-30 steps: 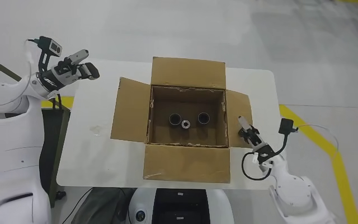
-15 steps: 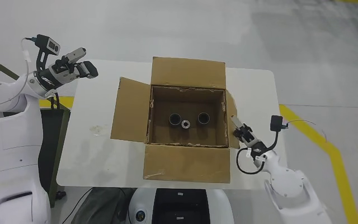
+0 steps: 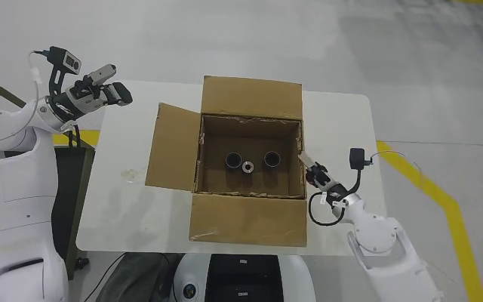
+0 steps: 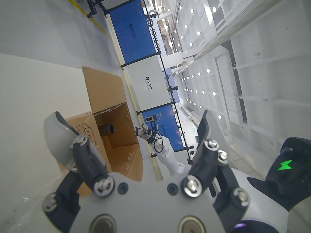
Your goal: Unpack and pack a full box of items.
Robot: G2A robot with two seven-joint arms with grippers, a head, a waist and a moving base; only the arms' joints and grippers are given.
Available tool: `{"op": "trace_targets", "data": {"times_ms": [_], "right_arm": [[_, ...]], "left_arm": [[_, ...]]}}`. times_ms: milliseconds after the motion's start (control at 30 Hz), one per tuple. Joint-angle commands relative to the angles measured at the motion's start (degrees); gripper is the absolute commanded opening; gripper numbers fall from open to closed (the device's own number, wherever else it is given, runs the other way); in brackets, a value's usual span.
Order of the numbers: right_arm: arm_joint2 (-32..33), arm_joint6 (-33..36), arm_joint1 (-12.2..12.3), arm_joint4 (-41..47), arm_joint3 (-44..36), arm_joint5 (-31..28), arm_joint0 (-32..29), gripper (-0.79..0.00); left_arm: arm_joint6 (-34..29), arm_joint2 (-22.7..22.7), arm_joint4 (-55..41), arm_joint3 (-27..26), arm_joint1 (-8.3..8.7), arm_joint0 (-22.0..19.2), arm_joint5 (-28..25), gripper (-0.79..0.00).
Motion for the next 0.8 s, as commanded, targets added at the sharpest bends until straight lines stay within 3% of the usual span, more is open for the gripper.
{"op": "trace_targets", "data": {"times_ms": [0,400,567,767], "right_arm": [[0.25,-0.38,-0.03,0.08,-0.04,0.05,-0.15,0.000],[5.53,0.75,0.69,-5.94,-10.14,3.02,-3.40,0.000],[4.47,5.51,0.92,-10.61,-14.13,6.15,-0.47,0.000],[-1.39,15.41,1.04,-17.91,-16.10,10.99,6.00,0.000]], "left_arm": [[0.00,0.00,0.00,0.00,0.00,0.00,0.00,0.000],[0.00,0.00,0.00,0.00,0.00,0.00,0.00,0.000],[0.00,0.00,0.00,0.00,0.00,0.00,0.00,0.000],[0.00,0.00,0.00,0.00,0.00,0.00,0.00,0.000]]}}
